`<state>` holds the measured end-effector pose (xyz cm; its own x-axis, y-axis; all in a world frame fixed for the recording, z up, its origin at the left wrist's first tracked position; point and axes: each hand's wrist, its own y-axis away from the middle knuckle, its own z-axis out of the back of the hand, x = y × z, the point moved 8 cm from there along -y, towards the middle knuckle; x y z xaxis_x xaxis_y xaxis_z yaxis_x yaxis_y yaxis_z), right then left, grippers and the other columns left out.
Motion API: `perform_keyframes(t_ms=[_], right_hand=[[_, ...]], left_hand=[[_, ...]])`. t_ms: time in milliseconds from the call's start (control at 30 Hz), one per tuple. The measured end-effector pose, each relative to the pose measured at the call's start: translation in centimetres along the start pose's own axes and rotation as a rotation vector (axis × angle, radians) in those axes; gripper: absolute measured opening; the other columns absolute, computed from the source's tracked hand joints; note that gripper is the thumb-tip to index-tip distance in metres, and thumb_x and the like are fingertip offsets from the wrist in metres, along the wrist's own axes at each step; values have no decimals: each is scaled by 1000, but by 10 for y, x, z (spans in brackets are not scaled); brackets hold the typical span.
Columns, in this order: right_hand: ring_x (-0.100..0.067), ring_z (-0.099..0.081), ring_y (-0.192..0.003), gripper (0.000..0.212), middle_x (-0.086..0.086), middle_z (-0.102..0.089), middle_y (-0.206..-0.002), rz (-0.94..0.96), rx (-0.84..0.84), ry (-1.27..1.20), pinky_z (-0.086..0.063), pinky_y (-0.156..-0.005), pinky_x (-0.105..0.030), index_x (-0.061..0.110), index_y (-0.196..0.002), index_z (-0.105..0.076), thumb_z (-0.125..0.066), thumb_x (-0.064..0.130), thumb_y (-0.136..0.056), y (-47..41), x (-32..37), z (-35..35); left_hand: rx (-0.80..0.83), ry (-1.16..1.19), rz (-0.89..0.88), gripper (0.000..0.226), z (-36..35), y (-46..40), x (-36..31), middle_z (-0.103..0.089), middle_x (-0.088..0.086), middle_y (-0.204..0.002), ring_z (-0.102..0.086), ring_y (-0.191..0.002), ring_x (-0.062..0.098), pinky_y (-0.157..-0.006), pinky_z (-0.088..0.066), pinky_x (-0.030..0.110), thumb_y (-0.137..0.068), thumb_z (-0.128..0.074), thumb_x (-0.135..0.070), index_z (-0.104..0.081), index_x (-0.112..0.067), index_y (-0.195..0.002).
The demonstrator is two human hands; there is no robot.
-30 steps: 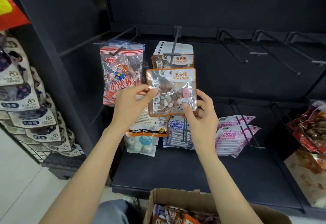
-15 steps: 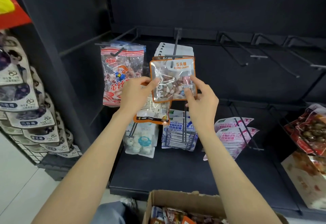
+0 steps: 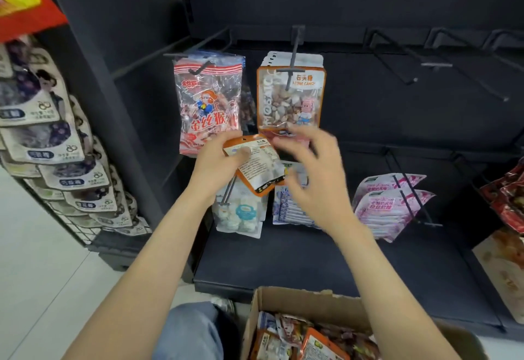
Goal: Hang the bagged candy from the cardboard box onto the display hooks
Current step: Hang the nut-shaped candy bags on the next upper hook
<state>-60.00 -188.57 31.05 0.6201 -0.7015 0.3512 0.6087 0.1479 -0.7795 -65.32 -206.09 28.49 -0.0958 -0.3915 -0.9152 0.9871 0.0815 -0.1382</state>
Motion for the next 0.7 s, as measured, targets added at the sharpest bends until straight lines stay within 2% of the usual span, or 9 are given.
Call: perform_keyframes(t_ms=[133,233,300,367,433,500,567,633,700], right_hand=[[-18,-41,-124,50,2,-48,-134,-20,271,-20,-36,-101,-39,22,-134,-51,-46,29,-85,32,24,-12],[-22,-46,-124,77,-1,-47,-138,-72,347,183,-39,-100,-39,20,-145,-36,-63,49,-79,37,23,-22],[-25,-59,-108,73,-5,-58,-126,-92,218,298,-50,-85,-37,15,-136,-49,-77,39,-72,31,24,-17],[-21,-67,-87,46,-3,-68,-109,-61,-3,341,-55,-64,-31,13,-120,-63,-74,21,-77,26,26,0],[-16,-67,-78,27,2,-71,-99,-157,-132,138,-54,-57,-31,15,-115,-64,-60,15,-89,19,13,19],[-13,-66,-83,18,2,-71,-96,-477,-135,-337,-55,-71,-35,17,-112,-63,-54,17,-96,16,-19,24],[-17,-67,-94,13,-1,-71,-101,-746,-73,-784,-56,-84,-39,19,-107,-63,-55,17,-96,17,-39,15],[-18,-68,-98,15,-1,-71,-104,-817,-30,-967,-56,-86,-38,20,-109,-62,-54,15,-96,11,-44,11],[-16,-68,-98,19,1,-71,-106,-786,-27,-993,-56,-84,-34,19,-114,-59,-54,15,-96,2,-42,9]], left_hand=[[-49,35,-69,45,-10,9,-10,-57,-4,-127,-56,-113,13,-96,-49,37,-90,-63,-14,-49,-28,-130],[-89,80,-88,47,-20,21,-21,-53,-6,-124,-55,-108,8,-91,-50,28,-91,-61,-10,-46,-28,-132],[-86,96,-97,42,-27,29,-32,-53,-8,-118,-55,-103,6,-88,-49,24,-93,-57,-12,-46,-25,-132],[-40,199,-112,33,-35,35,-42,-57,-9,-114,-58,-96,1,-82,-50,21,-98,-49,-20,-47,-25,-131],[8,313,-110,31,-37,40,-49,-59,-12,-113,-59,-100,-2,-86,-50,23,-101,-37,-34,-43,-30,-131],[-32,301,-139,40,-27,38,-49,-52,-15,-128,-49,-118,-3,-101,-40,25,-99,-36,-43,-38,-31,-138],[-94,305,-110,46,-12,32,-41,-40,-16,-142,-36,-130,1,-109,-31,28,-95,-50,-42,-39,-33,-139],[-37,411,-26,52,-10,25,-35,-45,-9,-140,-43,-128,9,-105,-36,30,-89,-62,-35,-41,-32,-137],[33,515,-16,50,-15,20,-38,-61,-1,-121,-59,-108,13,-88,-47,28,-89,-63,-23,-43,-29,-135]])
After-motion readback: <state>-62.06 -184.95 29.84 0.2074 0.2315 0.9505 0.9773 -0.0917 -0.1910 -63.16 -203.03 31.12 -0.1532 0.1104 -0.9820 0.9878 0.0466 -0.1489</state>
